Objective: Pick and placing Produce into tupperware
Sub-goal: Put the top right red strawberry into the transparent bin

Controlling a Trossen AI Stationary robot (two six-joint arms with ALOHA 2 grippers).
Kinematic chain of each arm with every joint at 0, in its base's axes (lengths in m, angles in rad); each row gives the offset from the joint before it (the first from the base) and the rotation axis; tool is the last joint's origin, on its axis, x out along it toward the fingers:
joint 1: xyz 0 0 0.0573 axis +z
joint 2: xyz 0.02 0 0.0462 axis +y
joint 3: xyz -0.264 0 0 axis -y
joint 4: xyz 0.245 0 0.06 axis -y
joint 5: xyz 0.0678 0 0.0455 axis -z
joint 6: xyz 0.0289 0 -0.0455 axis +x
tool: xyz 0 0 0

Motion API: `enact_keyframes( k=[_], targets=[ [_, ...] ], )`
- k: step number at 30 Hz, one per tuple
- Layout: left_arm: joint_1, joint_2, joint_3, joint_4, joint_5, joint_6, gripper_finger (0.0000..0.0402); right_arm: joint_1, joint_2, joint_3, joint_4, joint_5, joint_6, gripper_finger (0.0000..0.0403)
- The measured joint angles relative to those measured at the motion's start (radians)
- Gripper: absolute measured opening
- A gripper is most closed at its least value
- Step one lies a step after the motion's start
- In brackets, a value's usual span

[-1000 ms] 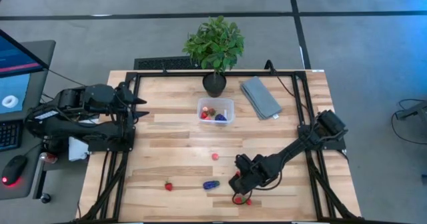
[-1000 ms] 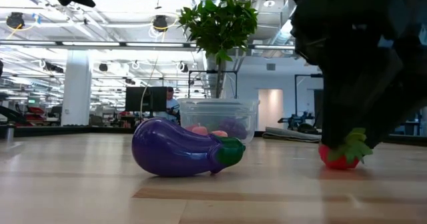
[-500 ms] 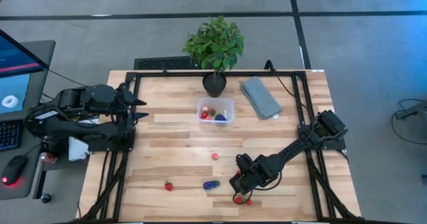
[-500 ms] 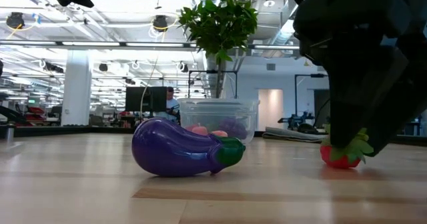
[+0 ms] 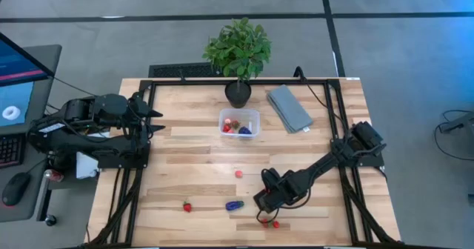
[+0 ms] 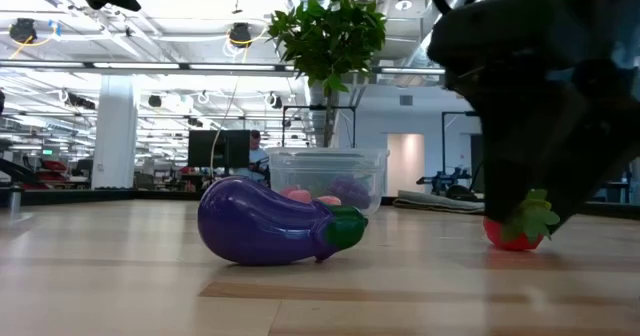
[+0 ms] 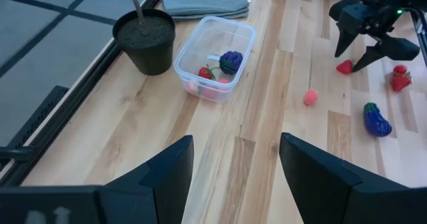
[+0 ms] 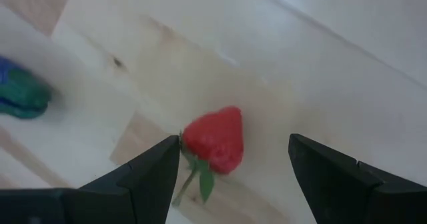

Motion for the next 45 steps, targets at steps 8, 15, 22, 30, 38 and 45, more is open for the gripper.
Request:
enact_keyframes(
  k=[8, 15, 22, 30, 38, 45],
  targets=[
    [0.0, 0.0, 0.0, 0.0, 0.0, -0.003, 0.0213, -0.025, 0.0, 0.0, 0.002, -0.01, -0.036, 0.0306],
    [0.0, 0.0, 0.0, -0.019, 0.0, -0.009, 0.0213, -0.023, 0.0, 0.0, -0.002, -0.031, -0.047, 0.0306],
    [0.0, 0.0, 0.0, -0.021, 0.0, -0.012, 0.0213, -0.023, 0.0, 0.0, -0.019, -0.047, -0.046, 0.0304],
    [0.0, 0.0, 0.0, -0.021, 0.008, -0.026, 0.0213, -0.022, 0.0, 0.0, -0.025, -0.049, -0.051, 0.0283],
    [0.0, 0.0, 0.0, -0.021, 0.009, -0.034, 0.0213, -0.022, 0.0, 0.0, -0.027, -0.053, -0.052, 0.0281],
    [0.0, 0.0, 0.0, -0.022, 0.009, -0.035, 0.0213, -0.022, 0.0, -0.001, -0.038, -0.053, -0.047, 0.0281]
  ],
)
